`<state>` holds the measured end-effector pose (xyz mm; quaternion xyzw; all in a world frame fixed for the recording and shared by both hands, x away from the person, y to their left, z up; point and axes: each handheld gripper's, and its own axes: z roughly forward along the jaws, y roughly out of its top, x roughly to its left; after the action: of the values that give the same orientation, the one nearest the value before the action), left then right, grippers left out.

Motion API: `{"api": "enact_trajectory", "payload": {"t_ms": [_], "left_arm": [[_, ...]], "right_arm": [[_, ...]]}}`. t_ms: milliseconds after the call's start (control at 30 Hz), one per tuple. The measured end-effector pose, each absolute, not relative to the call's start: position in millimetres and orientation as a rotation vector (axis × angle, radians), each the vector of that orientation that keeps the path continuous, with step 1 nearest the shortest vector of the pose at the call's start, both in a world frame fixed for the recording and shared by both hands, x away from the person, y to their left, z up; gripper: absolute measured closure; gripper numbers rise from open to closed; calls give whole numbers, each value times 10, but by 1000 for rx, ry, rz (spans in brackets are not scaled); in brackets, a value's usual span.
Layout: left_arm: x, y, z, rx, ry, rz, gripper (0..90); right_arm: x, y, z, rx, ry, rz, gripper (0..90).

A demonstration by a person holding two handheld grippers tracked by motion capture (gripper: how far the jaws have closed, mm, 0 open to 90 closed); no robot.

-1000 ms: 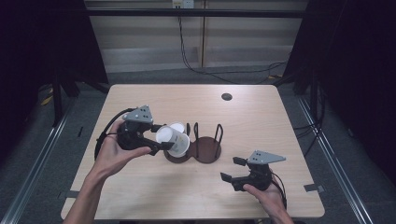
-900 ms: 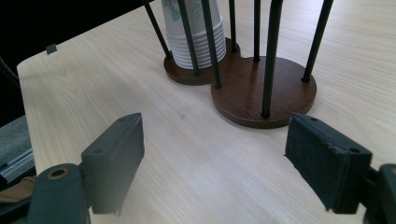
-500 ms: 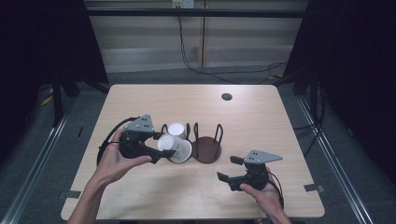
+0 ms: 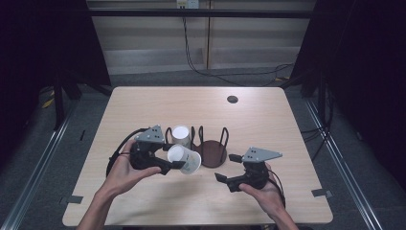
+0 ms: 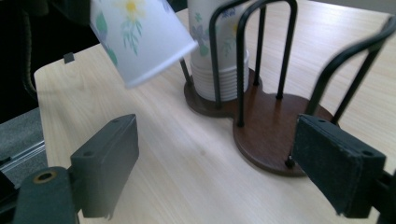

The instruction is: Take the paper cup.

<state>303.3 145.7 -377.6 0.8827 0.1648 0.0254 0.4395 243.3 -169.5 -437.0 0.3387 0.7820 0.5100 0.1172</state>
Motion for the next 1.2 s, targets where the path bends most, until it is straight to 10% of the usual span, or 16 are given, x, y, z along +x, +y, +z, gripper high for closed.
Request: {"api": "enact_trajectory", "payload": {"t_ms": [1200], "left_arm": [[2991, 1485, -4012, 2232, 425, -7, 355]], "right_arm": [[2536, -1249, -4455, 826, 2435, 1560, 237]]}}
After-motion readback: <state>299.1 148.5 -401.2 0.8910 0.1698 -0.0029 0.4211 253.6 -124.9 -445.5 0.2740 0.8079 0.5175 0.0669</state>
